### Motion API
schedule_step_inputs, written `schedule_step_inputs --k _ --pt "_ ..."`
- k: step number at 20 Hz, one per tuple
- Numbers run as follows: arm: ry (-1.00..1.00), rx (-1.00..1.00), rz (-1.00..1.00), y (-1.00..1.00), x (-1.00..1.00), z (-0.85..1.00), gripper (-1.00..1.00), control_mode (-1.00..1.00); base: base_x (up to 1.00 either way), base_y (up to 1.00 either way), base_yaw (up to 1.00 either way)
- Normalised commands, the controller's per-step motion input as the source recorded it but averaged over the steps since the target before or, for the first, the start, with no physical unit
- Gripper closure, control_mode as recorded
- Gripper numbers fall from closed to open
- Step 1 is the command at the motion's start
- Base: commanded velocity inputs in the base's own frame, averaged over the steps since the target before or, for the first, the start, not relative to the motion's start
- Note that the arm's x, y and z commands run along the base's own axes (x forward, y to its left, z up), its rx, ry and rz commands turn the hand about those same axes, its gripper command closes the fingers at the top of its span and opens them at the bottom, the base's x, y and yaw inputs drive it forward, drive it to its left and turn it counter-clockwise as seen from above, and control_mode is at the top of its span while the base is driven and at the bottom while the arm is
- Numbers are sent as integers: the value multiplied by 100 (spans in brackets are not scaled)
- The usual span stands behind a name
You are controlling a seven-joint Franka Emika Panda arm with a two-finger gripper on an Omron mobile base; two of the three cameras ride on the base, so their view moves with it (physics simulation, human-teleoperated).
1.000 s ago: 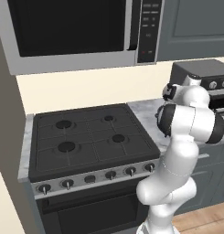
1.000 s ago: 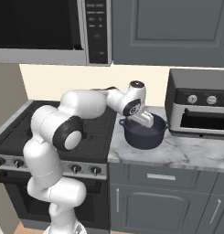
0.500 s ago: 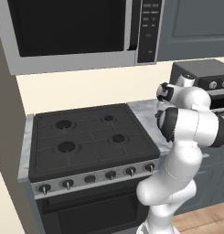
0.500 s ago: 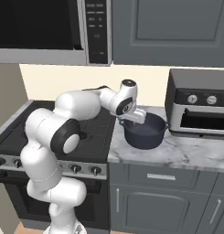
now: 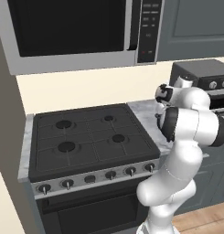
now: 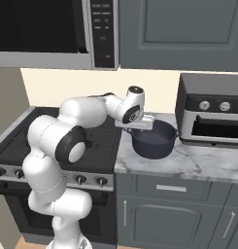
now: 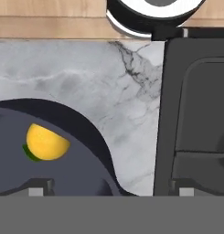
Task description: Turn on the sink faucet. Then move the lemon from the counter to the sink. Turn off the sink. Move the vegetable from the sink to the pot next to the stove. Finally move the pot to the rear left burner.
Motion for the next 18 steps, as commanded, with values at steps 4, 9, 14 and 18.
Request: schedule_step_inputs --k 4,9,14,18 --pt "3 -9 23 0 2 -44 -100 -100 0 0 0" --pt "1 -4 24 -20 0 -31 -100 -100 0 0 0" --pt "0 -1 24 -27 0 -24 -100 -100 0 0 0" --pt "0 0 22 -19 0 -18 -100 -100 0 0 0"
